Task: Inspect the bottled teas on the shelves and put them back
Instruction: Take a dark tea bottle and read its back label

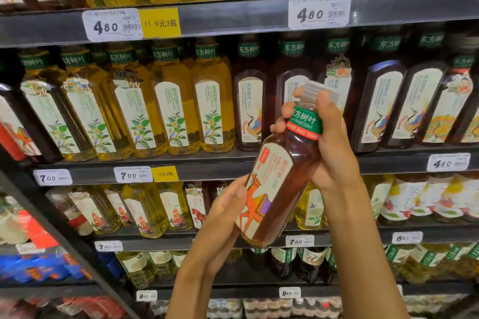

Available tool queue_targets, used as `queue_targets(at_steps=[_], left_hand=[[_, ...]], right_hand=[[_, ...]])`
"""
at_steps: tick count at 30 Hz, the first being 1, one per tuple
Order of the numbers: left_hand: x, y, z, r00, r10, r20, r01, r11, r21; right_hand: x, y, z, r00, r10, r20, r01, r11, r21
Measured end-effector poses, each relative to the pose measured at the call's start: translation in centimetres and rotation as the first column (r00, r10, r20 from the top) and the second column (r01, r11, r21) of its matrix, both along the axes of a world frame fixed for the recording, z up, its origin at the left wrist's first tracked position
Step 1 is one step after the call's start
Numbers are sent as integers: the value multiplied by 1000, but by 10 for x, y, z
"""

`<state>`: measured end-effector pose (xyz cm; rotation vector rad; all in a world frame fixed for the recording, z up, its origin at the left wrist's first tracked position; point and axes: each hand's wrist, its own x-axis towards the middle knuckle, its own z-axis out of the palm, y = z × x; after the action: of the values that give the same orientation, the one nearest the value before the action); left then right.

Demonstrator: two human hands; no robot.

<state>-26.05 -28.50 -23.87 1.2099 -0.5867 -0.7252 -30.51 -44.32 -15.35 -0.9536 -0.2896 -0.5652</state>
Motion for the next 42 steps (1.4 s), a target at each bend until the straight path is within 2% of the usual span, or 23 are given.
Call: queue_targets(at_steps=[2, 3, 6, 8, 10, 13, 16, 20, 23, 26, 29, 32, 34, 36, 40, 42], left_hand=[[-1, 3, -2, 984, -98, -149, 98, 995, -9], [-2, 3, -3, 976, -136, -173, 134, 991, -25], [-6, 0, -3, 994, -52, -100, 49, 998, -32], [-8, -5, -1, 998, 51, -26, -52, 998, -38], [-10, -9, -1, 994, 103, 38, -100, 993, -70], [-11, -12, -6, 991, 118, 59, -113, 990, -88], [-9, -13, -9, 999, 33, 43, -30, 996, -85], [-2, -8, -7, 995, -100, -25, 96, 986, -140], [-5, -8, -6, 975, -221, -25, 217, 970, -109], [-7, -11, -4, 995, -100, -15, 99, 992, -75], [-8, -14, 4, 986, 89, 138, -87, 996, -20], [-8, -16, 6, 933, 246, 261, -243, 969, -44], [-8, -17, 7, 904, 284, 320, -280, 958, -59], [-9, -15, 8, 914, 255, 316, -249, 967, -60], [-5, -5, 7, 969, 124, 214, -113, 992, -61], [-4, 0, 6, 993, 77, 87, -75, 997, -26]], right_hand=[[3, 1, 1, 996, 77, 33, -78, 997, 6], [4, 2, 2, 997, 76, 32, -76, 997, -5], [6, 1, 3, 997, -68, -42, 67, 998, -20], [5, 0, 5, 954, -254, -158, 232, 962, -146], [5, 3, 6, 918, -330, -222, 271, 927, -260], [6, 7, 5, 908, -352, -226, 282, 914, -293], [6, 7, 6, 929, -311, -200, 247, 924, -292], [5, 0, 6, 987, -94, -131, 64, 974, -216], [7, -1, 7, 997, 33, -72, -42, 991, -127], [10, -2, 9, 992, -66, -107, 51, 990, -135], [12, -8, 9, 925, -323, -202, 244, 910, -336], [13, -3, 7, 875, -419, -242, 288, 853, -435], [16, 3, 6, 879, -428, -208, 331, 864, -378], [17, 7, 7, 903, -403, -149, 346, 888, -302], [18, 6, 14, 971, -228, -74, 213, 962, -173], [17, 7, 15, 991, -120, -51, 115, 988, -99]])
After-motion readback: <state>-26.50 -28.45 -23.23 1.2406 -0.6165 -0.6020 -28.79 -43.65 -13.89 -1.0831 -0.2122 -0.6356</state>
